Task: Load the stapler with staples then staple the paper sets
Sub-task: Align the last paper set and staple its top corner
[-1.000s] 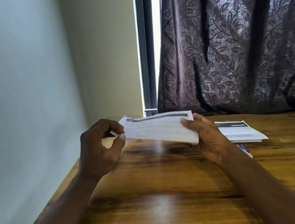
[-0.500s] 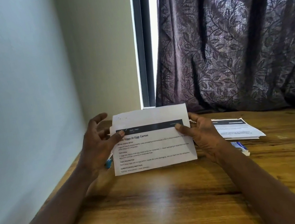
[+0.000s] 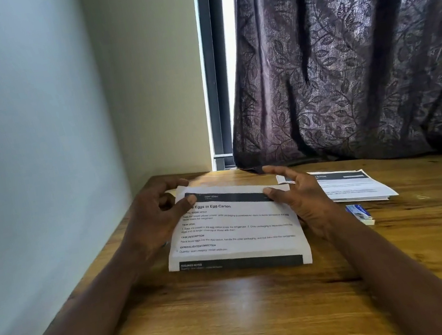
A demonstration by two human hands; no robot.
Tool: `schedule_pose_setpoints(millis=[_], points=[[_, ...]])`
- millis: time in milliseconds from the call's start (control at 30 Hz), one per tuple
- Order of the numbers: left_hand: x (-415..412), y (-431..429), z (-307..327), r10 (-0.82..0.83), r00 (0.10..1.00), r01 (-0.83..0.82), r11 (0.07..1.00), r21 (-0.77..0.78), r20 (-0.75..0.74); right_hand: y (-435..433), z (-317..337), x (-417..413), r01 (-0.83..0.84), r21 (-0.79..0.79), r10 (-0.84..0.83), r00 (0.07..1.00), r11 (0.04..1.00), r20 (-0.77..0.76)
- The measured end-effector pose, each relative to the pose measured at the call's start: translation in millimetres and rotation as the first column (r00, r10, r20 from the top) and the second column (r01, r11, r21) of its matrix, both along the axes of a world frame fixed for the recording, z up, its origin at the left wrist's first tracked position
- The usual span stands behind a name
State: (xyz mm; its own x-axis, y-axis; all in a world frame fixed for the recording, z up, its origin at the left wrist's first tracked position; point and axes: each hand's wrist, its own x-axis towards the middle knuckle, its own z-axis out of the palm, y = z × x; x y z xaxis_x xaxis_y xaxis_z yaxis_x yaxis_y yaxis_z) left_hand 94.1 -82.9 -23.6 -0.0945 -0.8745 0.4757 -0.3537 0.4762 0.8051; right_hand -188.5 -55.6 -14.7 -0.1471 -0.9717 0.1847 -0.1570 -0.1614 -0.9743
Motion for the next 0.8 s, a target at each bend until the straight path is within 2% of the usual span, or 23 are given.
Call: schedule_pose_setpoints(millis=[100, 367, 433, 533, 567, 600, 667, 800], points=[[-1.5, -0.9, -3.2, 0.049, 0.994, -0.044, 0.997, -0.057, 0.098, 1.7, -1.6, 2.3, -0.007, -0.009, 0.007, 1.0, 1.0, 0.014], [-3.6, -1.3, -5.1, 0.081, 0.936, -0.028, 0.987, -0.157, 0.343, 1.7, -5.6, 1.9, 0.041, -0.114, -0.071, 0.958, 0.993, -0.278], [-3.5, -1.2, -5.7, 0.083, 0.915, -0.028, 0.989, -0.145, 0.395, 2.3, -8.6, 3.6, 0.105, -0.17, -0.175, 0.864, 0.98, -0.473], [-4.6, -0.5, -7.4, 0.091, 0.886, -0.027, 0.989, -0.145, 0.455, 5.6, -16.4, 13.7, 0.145, -0.205, -0.251, 0.569, 0.968, -0.783], [-5.6, -0.2, -8.1, 0.1, 0.873, -0.025, 0.987, -0.161, 0.477, 7.8, -17.9, 19.3, 0.141, -0.208, -0.25, 0.476, 0.968, -0.843], [-6.7, 0.2, -8.9, 0.109, 0.861, -0.022, 0.984, -0.177, 0.496, 8.9, -18.8, 24.6, 0.126, -0.202, -0.237, 0.423, 0.971, -0.875], [-8.6, -0.3, -10.5, 0.122, 0.838, -0.013, 0.979, -0.204, 0.532, 11.8, -19.9, 34.6, 0.069, -0.167, -0.181, 0.405, 0.984, -0.896], [-11.9, -1.8, -12.8, 0.14, 0.793, -0.006, 0.975, -0.221, 0.594, 17.0, -25.5, 42.2, -0.037, -0.042, -0.021, 0.448, 0.998, -0.894]])
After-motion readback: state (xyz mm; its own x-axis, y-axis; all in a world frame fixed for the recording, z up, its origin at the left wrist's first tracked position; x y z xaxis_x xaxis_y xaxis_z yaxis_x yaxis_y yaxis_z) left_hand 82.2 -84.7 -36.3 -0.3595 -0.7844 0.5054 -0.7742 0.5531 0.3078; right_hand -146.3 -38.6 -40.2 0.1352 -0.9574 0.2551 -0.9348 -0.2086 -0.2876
